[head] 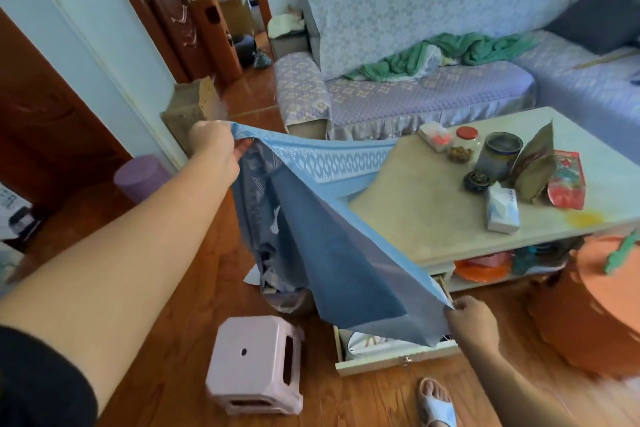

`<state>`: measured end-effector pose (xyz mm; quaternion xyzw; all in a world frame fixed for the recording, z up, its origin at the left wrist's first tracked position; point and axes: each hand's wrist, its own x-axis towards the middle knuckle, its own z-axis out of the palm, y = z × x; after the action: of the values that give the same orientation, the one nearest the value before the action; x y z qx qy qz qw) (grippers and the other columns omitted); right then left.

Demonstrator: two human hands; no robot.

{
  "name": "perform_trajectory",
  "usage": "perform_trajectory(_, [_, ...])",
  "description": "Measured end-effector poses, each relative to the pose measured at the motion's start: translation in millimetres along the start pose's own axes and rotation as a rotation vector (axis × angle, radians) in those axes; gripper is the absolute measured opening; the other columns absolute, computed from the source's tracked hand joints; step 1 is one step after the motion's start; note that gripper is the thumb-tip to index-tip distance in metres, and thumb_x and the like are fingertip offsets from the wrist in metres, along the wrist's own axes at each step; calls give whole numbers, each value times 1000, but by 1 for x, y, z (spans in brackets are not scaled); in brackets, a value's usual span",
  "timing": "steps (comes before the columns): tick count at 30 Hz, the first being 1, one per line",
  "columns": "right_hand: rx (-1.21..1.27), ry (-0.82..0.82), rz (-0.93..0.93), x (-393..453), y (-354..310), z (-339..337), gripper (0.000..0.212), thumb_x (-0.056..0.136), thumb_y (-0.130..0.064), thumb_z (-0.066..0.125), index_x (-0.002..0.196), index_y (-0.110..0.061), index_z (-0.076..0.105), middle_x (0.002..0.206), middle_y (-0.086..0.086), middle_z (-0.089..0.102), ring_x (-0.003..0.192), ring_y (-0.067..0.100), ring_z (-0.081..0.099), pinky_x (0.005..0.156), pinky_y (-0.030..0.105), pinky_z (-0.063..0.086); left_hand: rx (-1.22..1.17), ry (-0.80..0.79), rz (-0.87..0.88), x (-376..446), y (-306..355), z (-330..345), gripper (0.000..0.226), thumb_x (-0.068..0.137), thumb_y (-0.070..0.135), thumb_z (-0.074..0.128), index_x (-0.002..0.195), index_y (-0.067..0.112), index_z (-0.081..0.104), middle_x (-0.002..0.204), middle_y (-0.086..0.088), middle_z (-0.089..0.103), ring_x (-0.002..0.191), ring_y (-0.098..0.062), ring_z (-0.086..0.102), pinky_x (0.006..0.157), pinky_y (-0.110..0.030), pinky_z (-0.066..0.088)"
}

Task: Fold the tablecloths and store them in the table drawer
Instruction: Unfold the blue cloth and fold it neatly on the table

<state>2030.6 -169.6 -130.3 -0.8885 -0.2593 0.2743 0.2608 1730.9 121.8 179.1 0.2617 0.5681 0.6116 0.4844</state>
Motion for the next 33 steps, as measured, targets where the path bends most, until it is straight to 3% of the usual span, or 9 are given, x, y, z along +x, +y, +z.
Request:
perform_trajectory(4, [277,-76,130,-7,14,20,24,73,-27,63,66,-6,53,69,15,60,66,28,54,64,39,48,-56,8,-9,3,4,6,24,98,-6,43,85,10,56,92,-13,60,76,-24,64,51,-32,60])
perform_trajectory(7, [577,14,265,-14,5,33,13,81,-16,56,81,-4,51,86,29,59,73,31,57,71,51,58,-35,8,10,5,8,11,20,97,-7,44,93,8,57,98,-14,59,80,-27,64,49,-31,58])
perform_trajectory(10, [325,54,141,-15,-3,25,8,92,-16,52,97,-22,52,93,11,56,84,28,50,78,38,45,2,6,10,7,10,14,21,97,-7,42,101,8,57,105,-15,60,84,-27,66,51,-31,58])
perform_trajectory(13, [-87,-198,-120,-13,1,19,15,93,-25,55,78,-24,52,85,-3,55,78,20,50,64,29,37,4,0,-2,7,10,18,21,98,-5,42,102,8,59,109,-16,62,84,-26,67,51,-30,58])
perform_trajectory(17, [23,-43,111,-2,9,9,10,91,-22,57,86,-14,59,93,14,66,92,36,60,72,32,41,102,-51,31,5,8,19,30,103,3,45,132,5,55,96,-4,59,76,-14,63,52,-23,57])
perform_trajectory(21, [247,-28,310,1,0,10,19,86,-22,63,99,-15,51,90,18,67,76,36,68,70,34,52,-22,-14,44,0,8,17,18,99,-5,48,100,9,57,95,-7,56,83,-20,60,53,-31,59])
perform_trajectory(24, [195,-143,345,1,25,32,22,71,-19,72,87,-11,59,72,14,69,60,34,71,61,40,60,-41,-36,41,2,15,13,20,99,-6,47,109,8,58,97,-8,58,88,-21,62,57,-35,62])
perform_trajectory(30, [286,25,533,7,42,27,19,76,-24,65,84,-7,69,77,16,70,78,37,67,76,39,56,-23,51,67,18,24,-5,22,97,-6,45,91,10,59,95,-12,62,83,-24,67,62,-36,63])
perform_trajectory(33, [651,-3,598,2,3,-4,6,81,0,57,86,-1,60,73,21,63,59,35,64,50,44,60,13,89,53,33,20,-13,21,97,-4,45,90,11,58,99,-11,63,84,-22,67,63,-34,61])
